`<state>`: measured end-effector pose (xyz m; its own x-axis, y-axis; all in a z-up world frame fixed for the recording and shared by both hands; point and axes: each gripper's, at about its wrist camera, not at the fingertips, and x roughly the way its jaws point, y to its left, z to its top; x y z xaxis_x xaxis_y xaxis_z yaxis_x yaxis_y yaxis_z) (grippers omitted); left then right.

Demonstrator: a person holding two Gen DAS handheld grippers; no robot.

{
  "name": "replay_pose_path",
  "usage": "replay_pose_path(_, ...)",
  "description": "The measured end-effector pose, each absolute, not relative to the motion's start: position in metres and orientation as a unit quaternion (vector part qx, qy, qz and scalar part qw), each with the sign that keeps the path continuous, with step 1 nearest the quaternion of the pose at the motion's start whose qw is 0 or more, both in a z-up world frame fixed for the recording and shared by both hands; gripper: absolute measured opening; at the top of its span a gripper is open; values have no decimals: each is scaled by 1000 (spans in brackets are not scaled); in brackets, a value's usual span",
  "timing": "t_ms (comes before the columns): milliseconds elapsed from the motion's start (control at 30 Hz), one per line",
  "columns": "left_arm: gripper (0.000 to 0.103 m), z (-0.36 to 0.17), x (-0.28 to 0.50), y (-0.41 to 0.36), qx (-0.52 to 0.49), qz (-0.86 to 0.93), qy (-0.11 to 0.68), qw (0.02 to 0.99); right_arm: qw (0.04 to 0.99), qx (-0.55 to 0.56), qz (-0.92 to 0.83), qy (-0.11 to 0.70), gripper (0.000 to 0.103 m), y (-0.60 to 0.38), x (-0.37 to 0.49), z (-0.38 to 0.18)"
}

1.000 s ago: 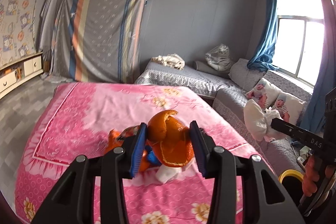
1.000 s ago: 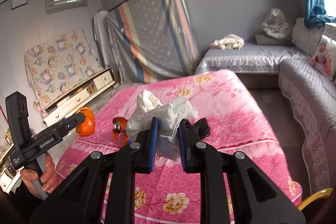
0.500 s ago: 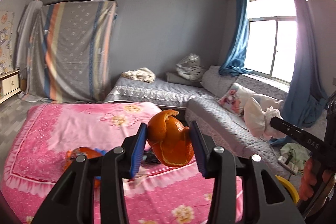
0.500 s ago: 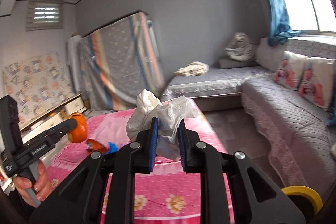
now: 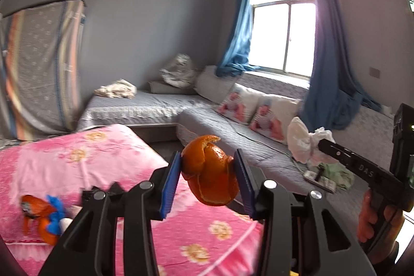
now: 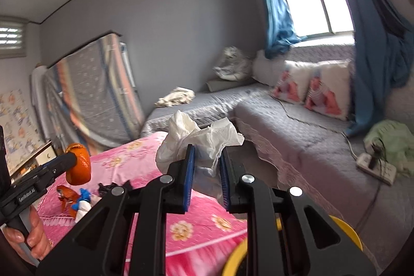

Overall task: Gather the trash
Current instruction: 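Lift and carry the orange peel and tissues over the yellow bin with both tools, then open both tools to drop the orange peel and tissues into the bin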

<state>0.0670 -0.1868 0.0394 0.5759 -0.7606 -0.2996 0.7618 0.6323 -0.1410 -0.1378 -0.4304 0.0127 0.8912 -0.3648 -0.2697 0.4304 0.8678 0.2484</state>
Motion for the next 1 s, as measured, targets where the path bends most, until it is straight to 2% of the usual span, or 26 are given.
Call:
replay_pose_path(433, 40, -12, 41, -277, 32, -524, 223, 821, 923, 184, -311, 133, 18, -482, -185, -23)
replay_pose_path(1000, 40, -67, 9, -346, 90, -576, 294, 757, 871, 254, -377, 187, 18, -529, -219, -77)
